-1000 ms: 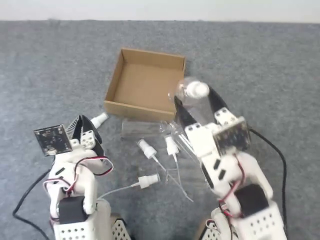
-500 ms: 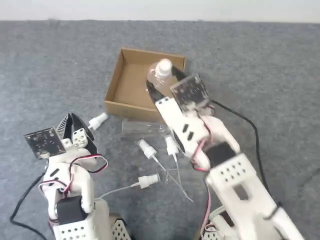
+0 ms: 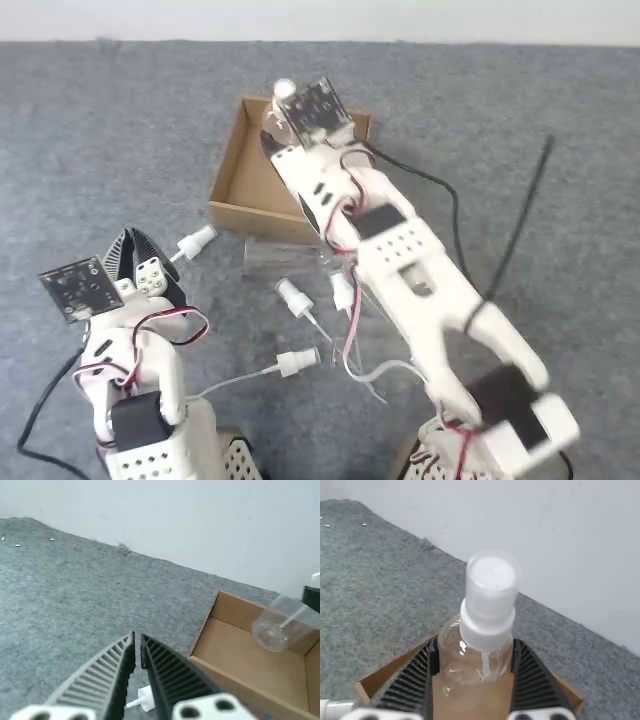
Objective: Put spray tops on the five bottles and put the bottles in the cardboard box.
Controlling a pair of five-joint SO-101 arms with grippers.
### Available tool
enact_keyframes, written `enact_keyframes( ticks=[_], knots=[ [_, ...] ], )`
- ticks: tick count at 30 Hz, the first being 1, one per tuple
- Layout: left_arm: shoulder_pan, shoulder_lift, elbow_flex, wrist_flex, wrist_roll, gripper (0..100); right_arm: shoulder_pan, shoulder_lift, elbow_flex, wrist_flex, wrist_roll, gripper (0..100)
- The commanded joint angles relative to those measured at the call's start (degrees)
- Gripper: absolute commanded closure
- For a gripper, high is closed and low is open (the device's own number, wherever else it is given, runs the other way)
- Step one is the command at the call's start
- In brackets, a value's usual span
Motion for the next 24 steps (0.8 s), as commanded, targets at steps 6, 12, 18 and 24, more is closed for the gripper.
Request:
enact_keyframes(
  ticks=[6, 12, 18, 24],
  knots=[
    [-0.35, -1.05, -1.19, -1.76, 0.53, 99, -0.75, 14.02, -19.08, -0.92, 0.70, 99.2],
    [-0.35, -1.05, -1.19, -1.67, 0.53, 99, -1.36, 22.90, -27.16, -0.92, 0.70, 99.2],
    [-0.18, -1.05, -1.19, -1.49, 0.53, 99, -2.86, 28.70, -32.26, -0.84, 0.79, 99.2],
    [-0.09, -1.05, -1.19, -1.49, 0.53, 99, -4.62, 31.34, -32.79, -0.84, 0.88, 99.2]
  ],
)
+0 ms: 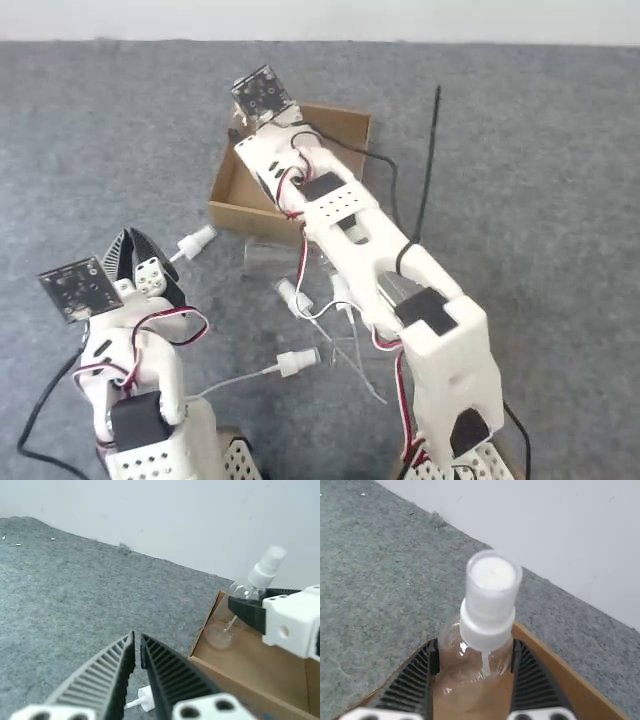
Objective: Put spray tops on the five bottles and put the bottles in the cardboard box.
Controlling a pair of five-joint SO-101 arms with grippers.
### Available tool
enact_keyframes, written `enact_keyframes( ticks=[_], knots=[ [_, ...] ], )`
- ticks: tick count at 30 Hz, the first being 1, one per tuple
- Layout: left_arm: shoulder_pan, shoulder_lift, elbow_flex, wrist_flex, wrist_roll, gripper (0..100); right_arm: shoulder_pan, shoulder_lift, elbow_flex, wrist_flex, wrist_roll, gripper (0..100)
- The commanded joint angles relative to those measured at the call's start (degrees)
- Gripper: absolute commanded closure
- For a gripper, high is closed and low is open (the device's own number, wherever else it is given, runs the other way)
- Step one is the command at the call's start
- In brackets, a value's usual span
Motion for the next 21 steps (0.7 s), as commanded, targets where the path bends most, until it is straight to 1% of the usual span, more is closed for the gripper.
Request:
enact_keyframes(
  ticks=[1, 8, 21],
  knots=[
    [0.00, -1.05, -1.19, -1.49, 0.53, 99, -1.54, -1.19, -4.22, -0.84, 0.88, 99.2],
    [0.00, -1.05, -1.10, -1.41, 0.53, 99, -1.45, 0.48, -4.57, -1.36, 0.88, 99.2],
    [0.00, -1.05, -1.01, -1.41, 0.53, 99, -1.01, 12.70, -17.41, -0.84, 0.88, 99.2]
  ],
)
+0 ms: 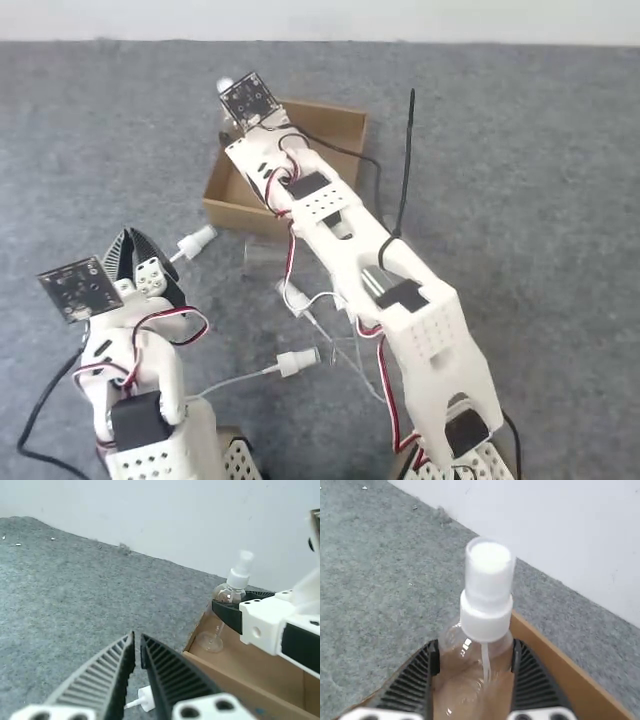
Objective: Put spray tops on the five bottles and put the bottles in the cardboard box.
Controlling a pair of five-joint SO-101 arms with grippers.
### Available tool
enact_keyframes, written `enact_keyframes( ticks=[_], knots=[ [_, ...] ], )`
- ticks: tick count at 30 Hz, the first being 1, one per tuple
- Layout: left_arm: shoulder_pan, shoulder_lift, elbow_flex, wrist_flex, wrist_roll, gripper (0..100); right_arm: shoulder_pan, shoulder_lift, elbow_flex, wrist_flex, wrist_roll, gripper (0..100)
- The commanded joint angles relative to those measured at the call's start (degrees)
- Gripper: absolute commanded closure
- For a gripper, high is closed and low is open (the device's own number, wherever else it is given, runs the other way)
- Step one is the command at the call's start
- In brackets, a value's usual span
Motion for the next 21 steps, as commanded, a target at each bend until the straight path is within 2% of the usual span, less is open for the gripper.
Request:
enact_keyframes(
  ticks=[1, 10, 21],
  knots=[
    [0.00, -1.05, -1.01, -1.41, 0.53, 99, -0.13, -0.04, -4.48, -0.84, 0.62, 99.2],
    [0.00, -1.05, -1.01, -1.41, 0.53, 99, 1.71, 0.22, -6.86, -1.54, 0.35, 99.0],
    [0.00, -1.05, -1.01, -1.41, 0.53, 99, 2.33, 3.74, -6.86, -10.95, 0.53, 99.1]
  ],
)
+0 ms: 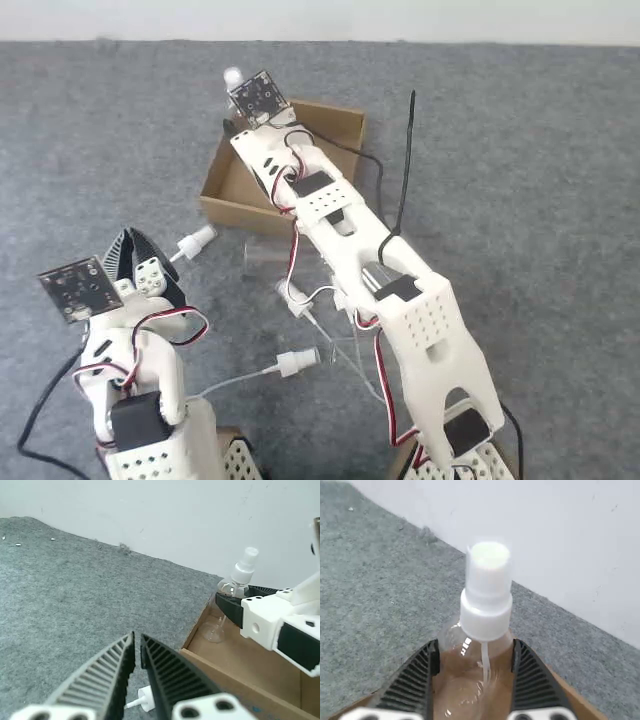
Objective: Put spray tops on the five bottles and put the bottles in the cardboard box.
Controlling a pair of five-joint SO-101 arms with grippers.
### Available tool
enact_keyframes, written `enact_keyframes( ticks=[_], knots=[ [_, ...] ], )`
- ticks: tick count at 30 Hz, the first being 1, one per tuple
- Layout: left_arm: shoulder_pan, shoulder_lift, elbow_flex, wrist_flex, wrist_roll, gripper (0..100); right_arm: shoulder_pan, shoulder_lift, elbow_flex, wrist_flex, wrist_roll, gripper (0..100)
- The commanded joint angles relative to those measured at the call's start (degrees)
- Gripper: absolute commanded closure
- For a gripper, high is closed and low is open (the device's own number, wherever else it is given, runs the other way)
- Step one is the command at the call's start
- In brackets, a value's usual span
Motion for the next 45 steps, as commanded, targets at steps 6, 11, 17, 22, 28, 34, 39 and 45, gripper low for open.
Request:
enact_keyframes(
  ticks=[6, 11, 17, 22, 28, 34, 39, 45],
  knots=[
    [0.00, -1.05, -1.01, -1.41, 0.53, 99, 0.92, -0.75, -4.04, -3.82, 0.53, 99.1],
    [0.00, -1.05, -1.01, -1.41, 0.53, 99, 2.24, -0.48, -4.04, -6.20, 0.53, 99.1],
    [0.09, -1.05, -1.01, -1.41, 0.53, 99, 2.24, -0.22, -4.04, -7.87, 0.35, 98.9],
    [0.09, -1.05, -1.01, -1.41, 0.53, 99, 2.24, 2.24, -7.74, -7.34, 0.18, 98.9],
    [0.09, -1.05, -1.01, -1.41, 0.53, 99, 2.24, 8.48, -16.44, -2.33, 0.18, 98.7],
    [0.09, -1.05, -1.01, -1.41, 0.53, 99, 2.24, 10.95, -21.71, 4.26, 0.18, 87.4],
    [0.09, -1.05, -1.01, -1.41, 0.53, 99, 1.36, 10.95, -21.80, 6.73, 0.09, 81.6],
    [0.09, -1.05, -1.01, -1.41, 0.44, 99, 1.54, 10.86, -21.80, 6.81, 0.09, 81.4]
  ],
)
